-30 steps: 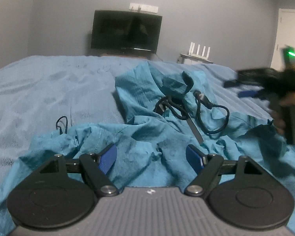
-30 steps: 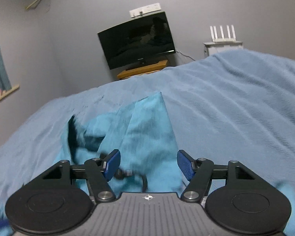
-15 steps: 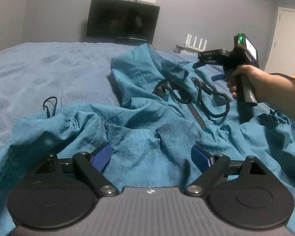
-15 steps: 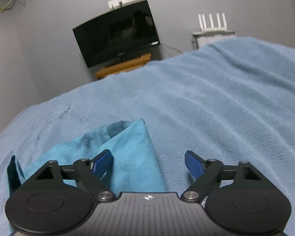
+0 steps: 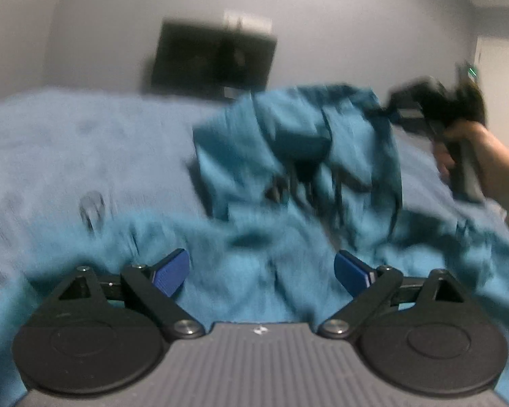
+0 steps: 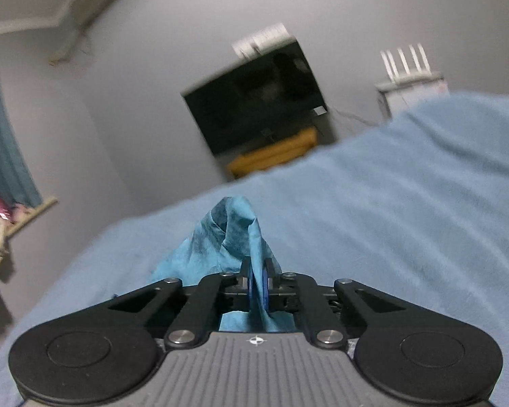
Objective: Fold large clothes
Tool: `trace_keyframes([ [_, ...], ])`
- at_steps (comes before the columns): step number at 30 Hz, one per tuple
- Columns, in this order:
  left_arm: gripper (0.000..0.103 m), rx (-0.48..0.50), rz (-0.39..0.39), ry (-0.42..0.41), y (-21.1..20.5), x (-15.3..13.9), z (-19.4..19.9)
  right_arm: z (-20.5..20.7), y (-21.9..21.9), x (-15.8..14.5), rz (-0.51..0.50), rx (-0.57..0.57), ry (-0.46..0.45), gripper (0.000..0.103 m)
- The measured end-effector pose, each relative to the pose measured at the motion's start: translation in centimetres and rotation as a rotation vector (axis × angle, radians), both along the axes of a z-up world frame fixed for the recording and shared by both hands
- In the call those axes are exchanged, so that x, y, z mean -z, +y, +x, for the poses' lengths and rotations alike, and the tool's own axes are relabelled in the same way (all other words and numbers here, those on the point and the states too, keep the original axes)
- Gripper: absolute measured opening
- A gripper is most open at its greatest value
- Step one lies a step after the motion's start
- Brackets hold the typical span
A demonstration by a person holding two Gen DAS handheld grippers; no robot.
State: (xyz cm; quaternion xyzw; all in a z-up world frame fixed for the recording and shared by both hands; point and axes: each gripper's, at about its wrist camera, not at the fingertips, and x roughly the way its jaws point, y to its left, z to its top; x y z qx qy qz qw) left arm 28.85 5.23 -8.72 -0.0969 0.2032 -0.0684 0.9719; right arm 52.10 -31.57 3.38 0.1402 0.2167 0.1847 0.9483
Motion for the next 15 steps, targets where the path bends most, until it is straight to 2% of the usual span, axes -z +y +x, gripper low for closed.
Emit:
trace_keyframes([
  [2, 0.093, -0.068, 0.008, -0.023, 1.0, -0.7, -0.1, -2.8, -0.3, -1.6, -0.025, -0.018, -0.047, 0.005],
  [3, 0.093, -0.115, -0.026, 0.002, 2.2, -0.7, 0.2, -4.5, -0.4, -2.3, -0.028, -0.027, -0.072, 0.005],
  [5, 0.093, -0.198, -0.154, 0.05, 4.9, -0.5, 0.5, -7.4, -0.6, -3.2, -0.028, -0.04, -0.106, 0.004],
  [6, 0.093, -0.215, -0.245, 0.057, 6.3, -0.5, 0.5, -9.0, -0.7, -3.5, -0.019, -0.045, -0.118, 0.004],
  [8, 0.093, -0.242, -0.369, 0.05, 7.9, -1.0, 0.1, -11.8, -1.0, -4.0, -0.011, -0.051, -0.139, 0.004],
  [10, 0.093, -0.295, -0.398, 0.028, 8.6, -1.9, -0.7, -14.4, -1.5, -4.0, -0.007, -0.042, -0.16, 0.003],
  [15, 0.093, -0.33, -0.46, -0.036, 10.1, -3.5, -2.1, -22.0, -4.7, -3.1, 0.077, 0.011, -0.173, 0.003],
])
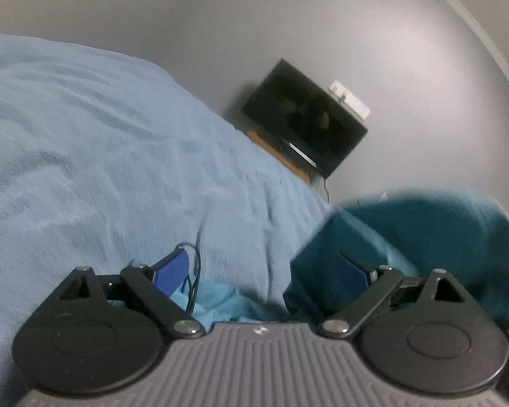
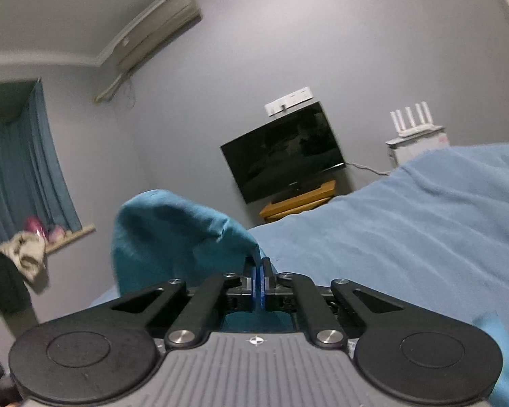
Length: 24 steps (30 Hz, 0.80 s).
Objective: Fold large clothes
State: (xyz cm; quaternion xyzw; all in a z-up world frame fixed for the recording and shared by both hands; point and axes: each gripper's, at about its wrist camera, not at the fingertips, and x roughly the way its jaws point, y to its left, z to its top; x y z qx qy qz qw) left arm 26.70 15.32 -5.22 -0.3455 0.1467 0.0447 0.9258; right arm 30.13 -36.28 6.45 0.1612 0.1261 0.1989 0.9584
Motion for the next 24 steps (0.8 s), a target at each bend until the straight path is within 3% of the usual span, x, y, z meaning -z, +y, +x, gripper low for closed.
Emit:
trace_keyframes([
  [4, 0.093, 0.002, 0.026, -0.032, -0.1, -1.2, -0.5, -5.0, -2.8, 2.7, 0.036, 0.048, 0.075, 0.003],
  [9, 0.093, 0.051, 0.076, -0.037, -1.2, -1.6, 0.3, -8.2, -6.7, 7.4, 0.095, 0.174, 0.247, 0.007],
  [12, 0.093, 0.136, 0.109, -0.02, -3.2, -1.4, 0.6, -8.0, -8.2, 8.0, 0.155, 0.226, 0.284, 0.017],
  [14, 0.093, 0.199, 0.155, -0.012, -4.6, -1.2, 1.1, -8.1, -8.5, 7.7, 0.169, 0.229, 0.266, 0.049],
  [16, 0.093, 0.26, 0.189, 0.008, -5.8, -1.0, 1.6, -7.8, -7.8, 7.9, 0.162, 0.218, 0.26, 0.052],
  [21, 0.09, 0.341, 0.241, 0.11, -7.7, 1.0, 2.8, -4.6, -6.6, 9.6, 0.111, 0.15, 0.378, 0.052],
  [24, 0.084, 0.352, 0.144, 0.177, -6.8, 2.6, 4.0, -3.8, -6.1, 10.5, 0.11, 0.109, 0.423, 0.054],
])
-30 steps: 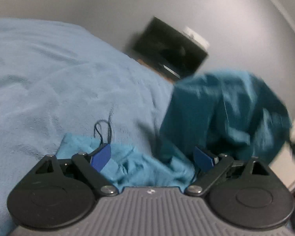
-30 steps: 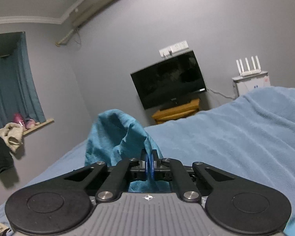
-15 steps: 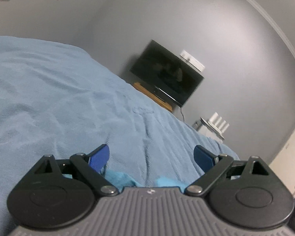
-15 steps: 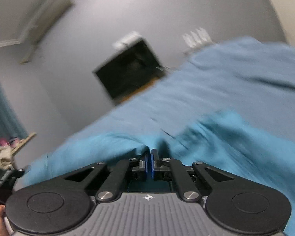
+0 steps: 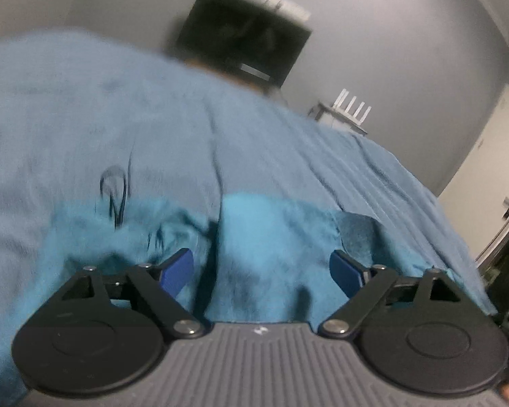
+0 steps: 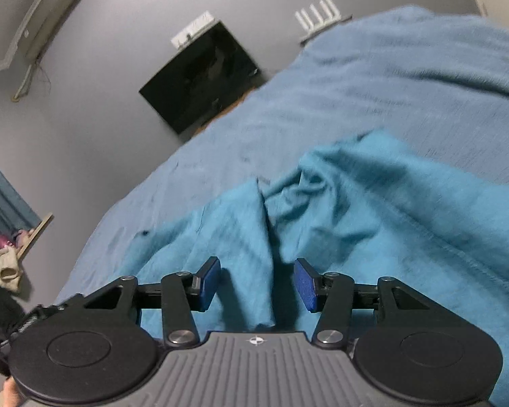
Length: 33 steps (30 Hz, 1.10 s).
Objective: Fold large clothes
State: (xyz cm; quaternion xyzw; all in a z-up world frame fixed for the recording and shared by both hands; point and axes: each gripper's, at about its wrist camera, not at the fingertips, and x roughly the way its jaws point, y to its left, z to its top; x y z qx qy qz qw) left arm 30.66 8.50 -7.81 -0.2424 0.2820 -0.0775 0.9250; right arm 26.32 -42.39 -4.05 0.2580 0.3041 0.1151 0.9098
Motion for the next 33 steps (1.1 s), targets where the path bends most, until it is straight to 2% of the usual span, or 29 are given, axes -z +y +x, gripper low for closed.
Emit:
trace_keyframes([
  [3, 0.078, -0.012, -0.161, 0.08, 1.4, 1.6, 0.5, 0.5, -0.2, 0.7, 0.051, -0.017, 0.031, 0.054],
  [5, 0.067, -0.015, -0.219, 0.133, 2.1, 2.5, 1.3, 0.8, -0.7, 1.0, 0.102, -0.026, 0.046, 0.054],
  [6, 0.054, -0.005, -0.25, 0.167, 2.3, 3.2, 1.5, 1.1, -0.9, 1.4, 0.138, -0.034, 0.054, 0.053],
  [8, 0.037, 0.01, -0.312, 0.206, 2.6, 4.3, 1.9, 1.5, -1.5, 1.9, 0.223, -0.065, 0.064, 0.044],
  [9, 0.022, 0.021, -0.333, 0.214, 2.4, 4.5, 1.5, 1.6, -1.6, 2.1, 0.249, -0.077, 0.067, 0.042],
  [10, 0.012, 0.032, -0.344, 0.218, 2.4, 4.4, 1.3, 1.8, -1.5, 2.1, 0.259, -0.079, 0.066, 0.023],
  [11, 0.01, 0.044, -0.353, 0.212, 2.4, 4.1, 1.3, 1.8, -1.5, 1.8, 0.259, -0.085, 0.053, 0.007],
  [12, 0.008, 0.065, -0.349, 0.201, 2.2, 3.6, 1.1, 1.9, -1.5, 1.3, 0.253, -0.083, 0.026, 0.007],
  [15, 0.008, 0.117, -0.277, 0.187, 0.9, 2.1, 0.1, 1.1, -1.6, -1.3, 0.17, -0.062, -0.09, 0.005],
  [17, 0.008, 0.143, -0.222, 0.209, 0.1, 2.1, -0.2, 1.0, -1.7, -2.1, 0.124, -0.055, -0.097, 0.005],
  [19, 0.008, 0.155, -0.172, 0.245, -0.5, 2.8, 0.1, 1.1, -1.5, -1.9, 0.067, -0.043, -0.048, 0.004],
  [22, 0.011, 0.159, -0.114, 0.289, -1.2, 4.0, 0.3, 1.4, -1.1, 0.0, -0.014, -0.02, 0.076, 0.005],
  [24, 0.024, 0.146, -0.051, 0.271, -1.5, 3.6, -0.3, 1.6, -0.9, 0.7, -0.047, -0.018, 0.111, 0.01],
  [25, 0.03, 0.131, 0.004, 0.251, -1.9, 3.1, -0.2, 1.7, -0.8, 0.6, -0.073, -0.017, 0.114, 0.016],
  [26, 0.041, 0.097, 0.081, 0.23, -2.3, 2.3, -0.4, 1.6, -0.5, 0.2, -0.107, -0.009, 0.095, 0.027],
  [27, 0.048, 0.058, 0.163, 0.196, -2.7, 1.4, -0.7, 1.5, -0.2, -0.2, -0.139, 0.007, 0.07, 0.034],
  [28, 0.051, 0.018, 0.248, 0.134, -3.2, 0.2, -1.2, 1.3, 0.1, -0.7, -0.183, 0.032, 0.039, 0.05],
  [29, 0.056, -0.003, 0.299, 0.073, -3.5, -0.8, -1.6, 1.0, 0.5, -1.5, -0.237, 0.054, -0.006, 0.06],
  [30, 0.061, -0.012, 0.333, 0.011, -3.8, -1.7, -2.1, 0.2, 1.1, -2.2, -0.277, 0.062, -0.053, 0.06],
  [31, 0.062, -0.006, 0.35, -0.052, -4.3, -2.3, -2.4, -0.1, 1.6, -2.6, -0.301, 0.056, -0.091, 0.06],
  [33, 0.062, 0.061, 0.325, -0.145, -5.4, -2.8, -3.2, -0.6, 3.0, -3.6, -0.329, 0.017, -0.177, 0.059],
])
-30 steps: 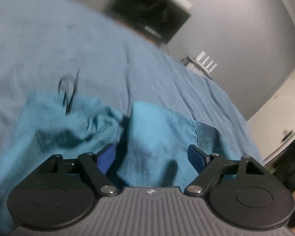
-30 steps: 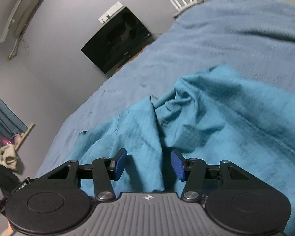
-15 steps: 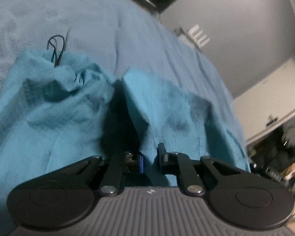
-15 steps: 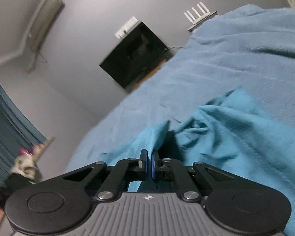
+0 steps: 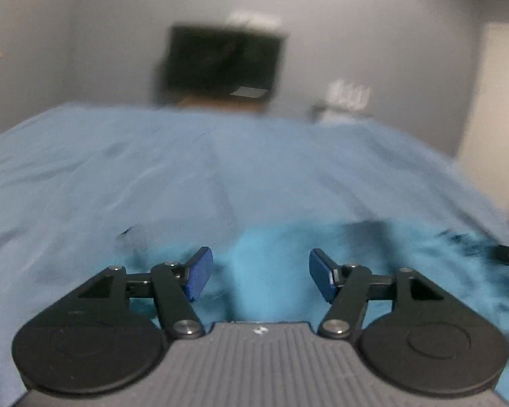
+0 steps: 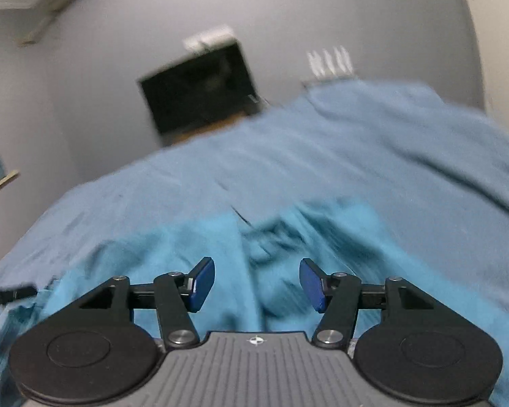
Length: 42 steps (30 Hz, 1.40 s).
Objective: Fold large clothes
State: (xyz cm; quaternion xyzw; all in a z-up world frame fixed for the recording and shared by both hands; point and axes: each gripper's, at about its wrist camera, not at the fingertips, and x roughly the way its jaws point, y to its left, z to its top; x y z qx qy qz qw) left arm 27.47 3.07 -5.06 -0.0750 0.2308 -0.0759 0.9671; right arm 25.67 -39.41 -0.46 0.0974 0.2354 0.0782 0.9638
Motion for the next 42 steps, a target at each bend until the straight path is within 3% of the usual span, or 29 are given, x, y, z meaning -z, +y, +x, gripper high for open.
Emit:
trace_keyframes([
  [2, 0.062, 0.125, -0.057, -0.04, -1.3, 0.5, -0.3, -0.4, 1.8, -0.3, -0.021, -0.083, -0.06, 0.054],
  [4, 0.062, 0.214, -0.057, -0.031, -3.1, 1.9, -0.2, -0.7, 4.1, -0.4, -0.071, -0.175, -0.092, 0.052],
  [9, 0.062, 0.352, 0.138, 0.051, -6.5, 5.5, 0.4, 0.6, 9.4, 1.8, -0.255, -0.319, -0.055, 0.045],
  [11, 0.062, 0.346, 0.177, 0.111, -6.5, 6.5, 0.9, 1.4, 10.4, 3.2, -0.331, -0.315, -0.002, 0.044],
  [13, 0.062, 0.331, 0.16, 0.151, -5.7, 6.9, 1.4, 1.6, 9.6, 4.4, -0.375, -0.302, 0.036, 0.045],
  [16, 0.062, 0.303, 0.179, 0.193, -5.1, 7.1, 1.5, 3.2, 8.7, 5.1, -0.334, -0.261, 0.089, 0.043],
  [22, 0.062, 0.306, 0.206, 0.206, -4.8, 7.7, 2.4, 4.4, 6.4, 5.8, -0.274, -0.197, 0.149, 0.041],
  [30, 0.062, 0.28, 0.221, 0.199, -4.9, 6.8, 0.6, 4.0, 7.2, 5.9, -0.334, -0.166, 0.134, 0.041],
  [34, 0.062, 0.313, 0.161, 0.167, -5.3, 5.2, -2.0, 2.1, 8.4, 5.6, -0.33, -0.169, 0.09, 0.054],
  [36, 0.062, 0.302, 0.209, 0.192, -6.1, 5.3, -2.9, 1.1, 8.3, 5.1, -0.309, -0.2, 0.096, 0.059],
  [39, 0.062, 0.304, 0.3, 0.227, -7.3, 5.9, -3.9, 0.5, 9.2, 5.4, -0.395, -0.226, 0.183, 0.066],
  [42, 0.063, 0.275, 0.3, 0.18, -7.3, 4.2, -6.0, -1.0, 9.4, 5.0, -0.376, -0.199, 0.163, 0.066],
])
